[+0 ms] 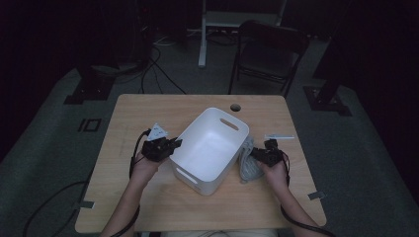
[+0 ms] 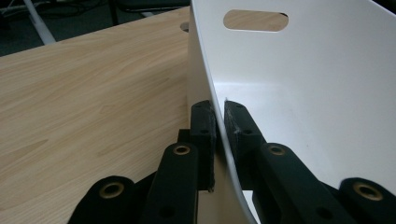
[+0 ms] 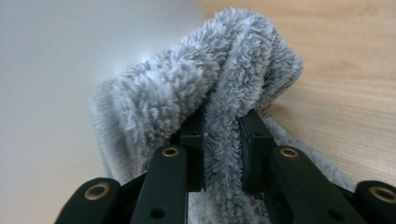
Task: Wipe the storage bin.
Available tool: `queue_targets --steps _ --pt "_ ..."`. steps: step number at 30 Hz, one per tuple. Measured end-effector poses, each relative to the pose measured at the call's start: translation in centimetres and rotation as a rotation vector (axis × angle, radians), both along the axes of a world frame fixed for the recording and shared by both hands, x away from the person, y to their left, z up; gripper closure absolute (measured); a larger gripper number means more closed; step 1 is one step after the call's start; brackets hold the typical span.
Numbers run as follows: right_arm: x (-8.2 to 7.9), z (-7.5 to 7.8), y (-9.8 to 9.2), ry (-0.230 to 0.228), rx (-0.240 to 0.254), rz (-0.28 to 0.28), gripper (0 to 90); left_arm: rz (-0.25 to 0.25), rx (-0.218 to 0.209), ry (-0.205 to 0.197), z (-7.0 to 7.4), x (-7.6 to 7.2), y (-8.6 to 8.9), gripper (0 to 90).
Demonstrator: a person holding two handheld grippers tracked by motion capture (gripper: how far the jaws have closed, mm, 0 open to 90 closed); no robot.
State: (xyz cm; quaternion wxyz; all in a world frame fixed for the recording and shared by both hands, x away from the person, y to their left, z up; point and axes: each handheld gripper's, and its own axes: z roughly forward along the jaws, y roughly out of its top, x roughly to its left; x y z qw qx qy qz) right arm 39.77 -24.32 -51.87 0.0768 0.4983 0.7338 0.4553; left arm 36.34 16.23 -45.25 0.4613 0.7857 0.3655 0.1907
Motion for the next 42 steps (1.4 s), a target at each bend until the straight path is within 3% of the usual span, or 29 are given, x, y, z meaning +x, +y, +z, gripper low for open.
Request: queue_targets --steps 7,11,16,21,28,42 --pt "-2.0 3.9 -0.3 -0.098 0.114 0.038 75.4 -0.002 0.004 -0.001 0.0 0.0 0.0 82.6" --pt "-2.9 5.1 -0.3 -0.151 0.140 0.045 75.4 -0.003 -0.004 0.003 0.0 0.0 0.0 82.3" --pt "-2.9 4.6 0.1 -0.153 0.093 0.048 75.1 -0.007 -0.008 0.004 0.0 0.1 0.1 81.9" --pt "-2.7 4.2 0.3 -0.151 0.077 0.047 75.2 -0.007 -0.011 0.003 -0.1 0.1 0.1 81.9" --pt "-2.3 3.1 0.6 -0.102 0.040 0.052 75.2 -0.011 0.007 -0.007 0.0 0.0 0.0 81.5" --pt "-1.4 1.3 1.1 -0.051 0.000 0.059 75.1 -0.004 0.024 -0.017 0.0 -0.1 -0.2 81.0"
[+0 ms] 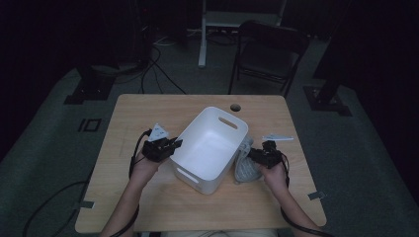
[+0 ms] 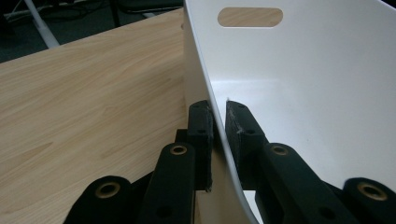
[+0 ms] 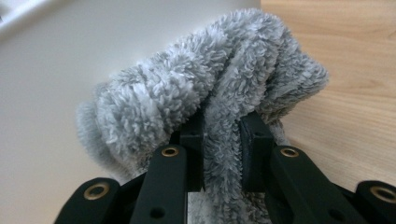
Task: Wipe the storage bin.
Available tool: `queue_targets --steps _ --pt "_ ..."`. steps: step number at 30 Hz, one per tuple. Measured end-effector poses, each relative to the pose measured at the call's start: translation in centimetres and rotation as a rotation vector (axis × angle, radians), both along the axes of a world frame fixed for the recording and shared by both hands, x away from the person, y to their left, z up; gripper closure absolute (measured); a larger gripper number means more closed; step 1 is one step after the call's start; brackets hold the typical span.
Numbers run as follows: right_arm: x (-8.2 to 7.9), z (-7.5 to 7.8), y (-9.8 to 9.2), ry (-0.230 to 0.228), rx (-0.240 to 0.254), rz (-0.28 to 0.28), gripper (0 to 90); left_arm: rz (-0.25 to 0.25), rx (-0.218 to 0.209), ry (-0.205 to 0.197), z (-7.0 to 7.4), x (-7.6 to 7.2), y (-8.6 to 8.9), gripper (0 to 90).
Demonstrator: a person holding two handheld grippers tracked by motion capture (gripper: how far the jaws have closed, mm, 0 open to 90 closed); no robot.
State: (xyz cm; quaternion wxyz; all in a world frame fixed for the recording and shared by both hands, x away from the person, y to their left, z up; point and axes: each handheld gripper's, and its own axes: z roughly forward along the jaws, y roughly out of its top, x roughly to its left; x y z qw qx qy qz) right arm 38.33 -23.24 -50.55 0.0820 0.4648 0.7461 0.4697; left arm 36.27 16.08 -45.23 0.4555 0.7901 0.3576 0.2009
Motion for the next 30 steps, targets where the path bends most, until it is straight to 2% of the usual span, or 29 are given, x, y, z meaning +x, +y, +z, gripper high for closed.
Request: queue_targets --steps 10,13,16,19,24,30 --pt "0.7 -1.6 0.4 0.046 -0.046 -0.002 75.0 0.006 0.004 -0.001 0.0 0.0 -0.1 80.9" --pt "1.1 -2.6 0.6 0.070 -0.065 -0.001 74.8 0.008 0.002 0.001 0.0 0.0 -0.1 80.9" --pt "1.1 -2.4 0.5 0.078 -0.061 -0.003 74.8 0.010 0.001 0.001 0.0 0.0 -0.1 80.8" --pt "0.7 -1.7 0.3 0.074 -0.039 0.002 74.8 0.010 0.001 -0.001 0.0 0.0 -0.1 80.7" --pt "-0.4 0.8 0.2 0.019 0.001 0.029 74.7 0.013 0.000 0.000 0.0 0.0 -0.2 80.4" --pt "-1.4 3.2 -0.1 -0.034 0.081 0.058 74.7 0.013 -0.002 0.001 0.0 0.0 -0.2 80.3"
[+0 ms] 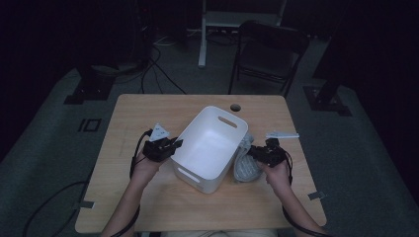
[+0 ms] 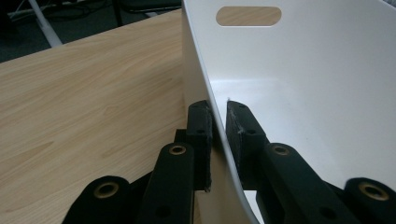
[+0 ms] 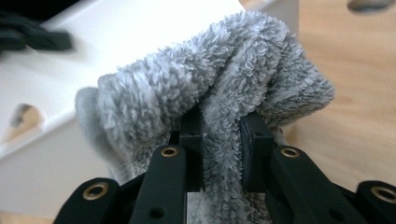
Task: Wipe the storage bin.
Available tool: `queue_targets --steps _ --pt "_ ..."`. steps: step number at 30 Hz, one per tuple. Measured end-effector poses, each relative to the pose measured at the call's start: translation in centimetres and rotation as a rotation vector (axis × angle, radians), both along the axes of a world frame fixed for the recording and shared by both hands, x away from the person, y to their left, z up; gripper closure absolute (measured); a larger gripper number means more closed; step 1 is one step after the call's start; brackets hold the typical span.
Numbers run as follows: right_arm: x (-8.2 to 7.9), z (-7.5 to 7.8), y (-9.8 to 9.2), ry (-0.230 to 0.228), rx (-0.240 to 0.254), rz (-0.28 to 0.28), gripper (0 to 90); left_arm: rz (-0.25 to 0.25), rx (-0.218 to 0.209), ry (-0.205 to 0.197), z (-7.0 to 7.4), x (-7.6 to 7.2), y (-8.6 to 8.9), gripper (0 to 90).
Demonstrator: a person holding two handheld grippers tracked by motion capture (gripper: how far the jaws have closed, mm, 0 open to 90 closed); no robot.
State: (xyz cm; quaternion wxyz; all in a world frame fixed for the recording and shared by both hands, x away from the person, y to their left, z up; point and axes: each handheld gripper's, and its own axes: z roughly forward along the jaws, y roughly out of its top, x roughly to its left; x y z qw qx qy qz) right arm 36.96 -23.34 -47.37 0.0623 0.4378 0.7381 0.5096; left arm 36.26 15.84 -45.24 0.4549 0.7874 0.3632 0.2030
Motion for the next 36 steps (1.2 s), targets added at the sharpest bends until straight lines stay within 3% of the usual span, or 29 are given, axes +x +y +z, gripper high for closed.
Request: queue_targets --steps 3,8,16,21,30,33,36 --pt "-0.5 0.9 -0.1 -0.037 0.021 0.010 74.6 -0.004 0.000 0.001 0.0 0.0 0.1 80.3" --pt "-0.6 0.6 0.6 -0.061 -0.033 0.003 74.3 -0.008 -0.008 0.004 0.0 0.1 0.1 80.2" --pt "-0.4 -0.1 0.7 -0.043 -0.048 0.001 74.1 -0.007 0.000 -0.003 0.0 0.0 0.0 80.2" --pt "0.1 -1.2 1.0 -0.003 -0.071 -0.003 74.1 -0.008 0.009 -0.008 0.0 0.0 0.0 80.1" --pt "0.6 -2.4 1.1 0.029 -0.093 -0.002 73.9 -0.001 0.012 -0.010 0.0 0.0 -0.1 79.7" --pt "0.7 -2.7 1.2 0.036 -0.111 -0.005 74.0 0.002 0.044 -0.024 0.1 -0.2 -0.4 79.8" --pt "0.9 -3.0 1.2 0.044 -0.117 -0.008 73.9 0.003 0.038 -0.021 0.1 -0.2 -0.4 79.7"
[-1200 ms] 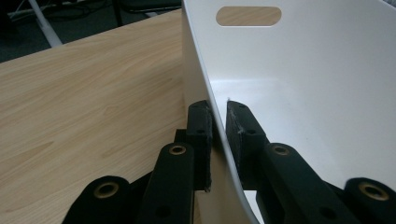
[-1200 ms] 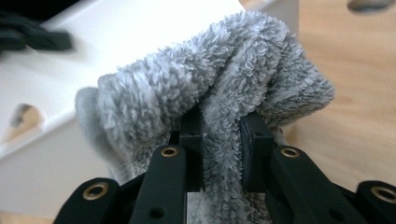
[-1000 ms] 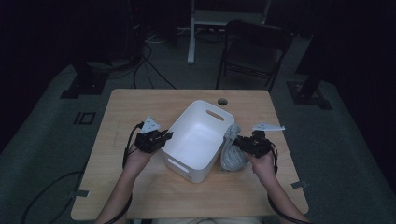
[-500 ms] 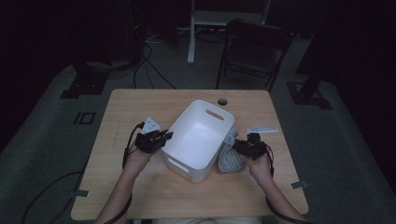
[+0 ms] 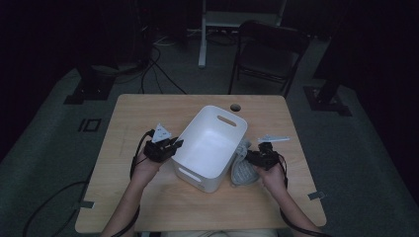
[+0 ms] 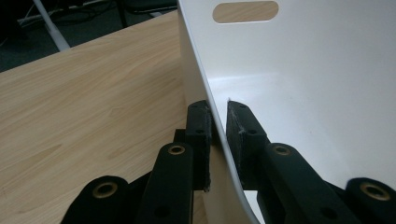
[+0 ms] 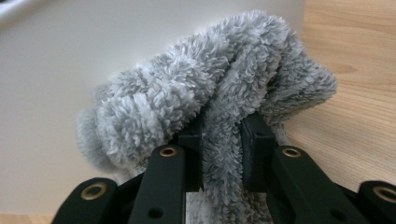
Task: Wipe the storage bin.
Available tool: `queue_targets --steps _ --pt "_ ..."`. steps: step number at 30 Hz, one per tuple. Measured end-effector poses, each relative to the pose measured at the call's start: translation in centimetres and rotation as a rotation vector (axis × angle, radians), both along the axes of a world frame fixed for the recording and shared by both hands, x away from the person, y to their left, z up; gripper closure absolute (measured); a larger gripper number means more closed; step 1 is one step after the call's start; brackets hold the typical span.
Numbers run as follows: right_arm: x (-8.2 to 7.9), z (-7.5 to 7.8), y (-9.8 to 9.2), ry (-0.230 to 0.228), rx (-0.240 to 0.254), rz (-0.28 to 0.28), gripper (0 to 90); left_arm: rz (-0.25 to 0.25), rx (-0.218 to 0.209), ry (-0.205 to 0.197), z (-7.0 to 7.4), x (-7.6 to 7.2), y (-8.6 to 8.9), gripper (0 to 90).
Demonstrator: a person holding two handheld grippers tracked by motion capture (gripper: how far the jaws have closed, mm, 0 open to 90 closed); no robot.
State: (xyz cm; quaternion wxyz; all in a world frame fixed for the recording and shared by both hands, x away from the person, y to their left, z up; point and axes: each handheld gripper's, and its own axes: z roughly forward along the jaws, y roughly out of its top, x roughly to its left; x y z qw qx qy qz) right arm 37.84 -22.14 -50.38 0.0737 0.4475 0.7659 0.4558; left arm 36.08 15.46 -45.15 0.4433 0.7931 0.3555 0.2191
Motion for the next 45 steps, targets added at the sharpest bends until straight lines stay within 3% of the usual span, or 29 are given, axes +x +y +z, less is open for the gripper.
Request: queue_targets --steps 12,19,25,28,29,32,34,36,40,41,45 --pt "0.7 -1.9 0.3 0.042 -0.053 -0.006 73.7 0.001 -0.007 0.004 0.0 0.0 0.0 79.6" --pt "0.9 -2.6 0.4 0.064 -0.049 -0.012 73.3 0.003 -0.015 0.008 0.0 0.1 0.1 78.6" --pt "0.3 -1.7 0.2 0.051 -0.041 0.009 73.6 0.003 -0.018 0.008 -0.1 0.1 0.1 78.7" --pt "-0.2 -0.8 0.1 0.033 -0.013 0.026 73.6 0.002 -0.017 0.007 -0.1 0.1 0.1 78.6" --pt "-0.8 0.2 -0.1 0.015 0.034 0.043 73.5 0.002 -0.016 0.007 -0.1 0.1 0.1 78.6" --pt "-1.5 1.6 -0.3 -0.023 0.071 0.065 73.5 0.002 -0.017 0.006 -0.1 0.1 0.1 78.6" --pt "-1.7 2.3 -0.3 -0.023 0.084 0.079 73.4 0.003 -0.017 0.006 -0.1 0.1 0.0 78.6" --pt "-1.9 2.6 -0.1 -0.029 0.064 0.076 73.3 0.002 -0.020 0.006 -0.1 0.1 0.1 78.5" --pt "-1.8 2.2 0.1 -0.027 0.074 0.075 73.1 0.000 -0.019 0.006 -0.1 0.1 0.0 78.6" --pt "-1.7 1.9 0.4 -0.031 0.050 0.066 72.9 0.000 -0.018 0.007 -0.1 0.1 0.0 78.6" --pt "-1.6 1.5 0.6 -0.032 0.030 0.061 72.8 0.001 -0.011 0.004 0.0 0.1 0.0 78.4"
